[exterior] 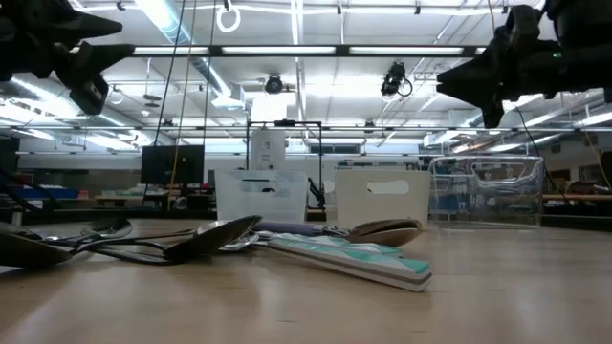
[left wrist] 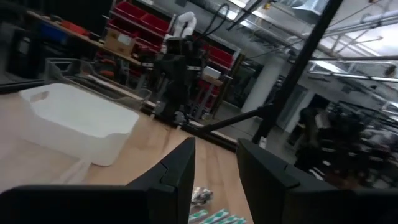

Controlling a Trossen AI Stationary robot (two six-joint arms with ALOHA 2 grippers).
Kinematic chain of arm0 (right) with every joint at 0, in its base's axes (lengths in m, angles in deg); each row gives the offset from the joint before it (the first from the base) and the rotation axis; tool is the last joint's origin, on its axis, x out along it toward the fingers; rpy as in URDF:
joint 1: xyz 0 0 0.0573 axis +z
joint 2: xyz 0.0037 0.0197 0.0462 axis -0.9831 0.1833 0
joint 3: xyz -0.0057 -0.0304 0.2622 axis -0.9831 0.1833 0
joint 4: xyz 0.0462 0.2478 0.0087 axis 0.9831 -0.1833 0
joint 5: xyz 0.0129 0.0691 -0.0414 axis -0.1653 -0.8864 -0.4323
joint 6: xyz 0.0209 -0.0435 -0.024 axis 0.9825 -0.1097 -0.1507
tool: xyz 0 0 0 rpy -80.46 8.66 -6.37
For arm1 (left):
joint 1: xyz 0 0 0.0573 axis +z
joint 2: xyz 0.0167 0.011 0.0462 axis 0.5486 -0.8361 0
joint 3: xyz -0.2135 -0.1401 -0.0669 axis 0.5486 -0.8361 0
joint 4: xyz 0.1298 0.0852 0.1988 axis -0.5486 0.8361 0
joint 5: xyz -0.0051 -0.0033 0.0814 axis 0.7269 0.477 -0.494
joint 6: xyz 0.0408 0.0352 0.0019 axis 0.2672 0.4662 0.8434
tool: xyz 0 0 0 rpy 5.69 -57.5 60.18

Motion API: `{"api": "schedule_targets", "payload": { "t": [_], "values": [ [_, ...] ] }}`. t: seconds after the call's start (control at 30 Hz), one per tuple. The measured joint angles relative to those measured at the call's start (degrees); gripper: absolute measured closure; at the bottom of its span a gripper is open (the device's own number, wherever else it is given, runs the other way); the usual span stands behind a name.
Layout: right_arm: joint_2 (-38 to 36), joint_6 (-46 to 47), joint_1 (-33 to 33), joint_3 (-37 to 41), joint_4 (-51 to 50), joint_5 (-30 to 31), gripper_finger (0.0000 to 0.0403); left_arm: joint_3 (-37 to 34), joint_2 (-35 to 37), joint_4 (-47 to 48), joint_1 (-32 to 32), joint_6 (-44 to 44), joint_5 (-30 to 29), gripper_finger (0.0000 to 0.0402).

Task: Sort silverware by color (type)
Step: Put the violet spoon into the white bin

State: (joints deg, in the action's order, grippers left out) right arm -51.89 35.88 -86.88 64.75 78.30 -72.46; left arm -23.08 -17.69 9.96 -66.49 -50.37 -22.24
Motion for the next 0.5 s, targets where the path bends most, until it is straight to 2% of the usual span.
{"api": "schedule_targets", "payload": {
  "t": [0.1,0.3,0.5],
  "values": [
    [5.71,-0.27,1.68,-2.46,-0.20,0.80,0.0302,0.01,-2.16,-0.03,0.00,-0.55,-1.26,0.0247],
    [19.06,-1.87,6.81,-9.31,-0.93,6.52,0.0302,0.00,-7.34,0.01,-0.13,-6.34,-0.99,0.0184],
    [31.95,-2.07,11.74,-18.27,-6.40,12.38,0.0302,0.00,-14.10,0.03,-1.74,-10.76,-0.30,0.0179]
  ]
}}
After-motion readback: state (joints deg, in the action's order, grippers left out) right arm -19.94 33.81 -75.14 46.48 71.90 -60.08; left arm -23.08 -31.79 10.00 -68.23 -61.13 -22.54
